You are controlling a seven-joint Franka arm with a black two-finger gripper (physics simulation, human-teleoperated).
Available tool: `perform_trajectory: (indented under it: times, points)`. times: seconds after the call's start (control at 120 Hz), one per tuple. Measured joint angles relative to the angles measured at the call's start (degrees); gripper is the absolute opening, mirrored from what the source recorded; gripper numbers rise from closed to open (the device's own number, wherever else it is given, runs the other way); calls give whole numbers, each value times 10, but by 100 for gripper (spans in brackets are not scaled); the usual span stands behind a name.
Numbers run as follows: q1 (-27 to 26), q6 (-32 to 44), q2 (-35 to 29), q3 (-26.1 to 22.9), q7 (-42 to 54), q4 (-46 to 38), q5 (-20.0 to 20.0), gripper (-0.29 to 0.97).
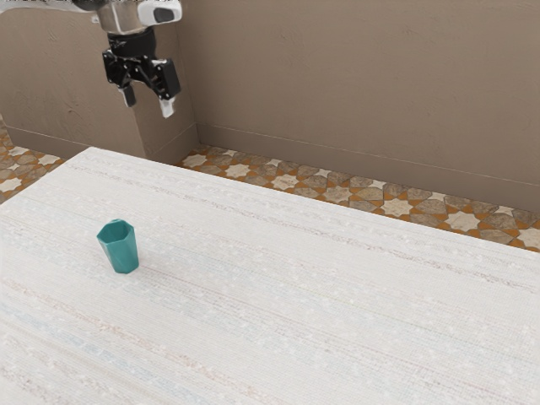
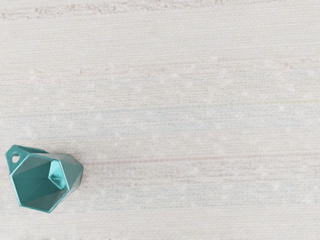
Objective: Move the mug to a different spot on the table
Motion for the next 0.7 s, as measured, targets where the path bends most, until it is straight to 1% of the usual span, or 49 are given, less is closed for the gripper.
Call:
perform_trajectory:
  times: [0.1,0.2,0.275,0.4,0.467,0.525,0.617,0.7]
  points:
    - [7,13,-3,11,-2,-32,-3,68]
    - [60,40,-19,-10,-4,-98,-17,68]
    - [85,70,-1,-10,-14,-119,-25,68]
    - [109,103,45,-6,-45,-125,-33,68]
    - [125,121,81,-3,-60,-125,-53,68]
    - [133,135,104,10,-74,-128,-75,68]
    - [138,153,119,38,-101,-156,-112,68]
    - [141,166,126,56,-128,-166,-132,68]
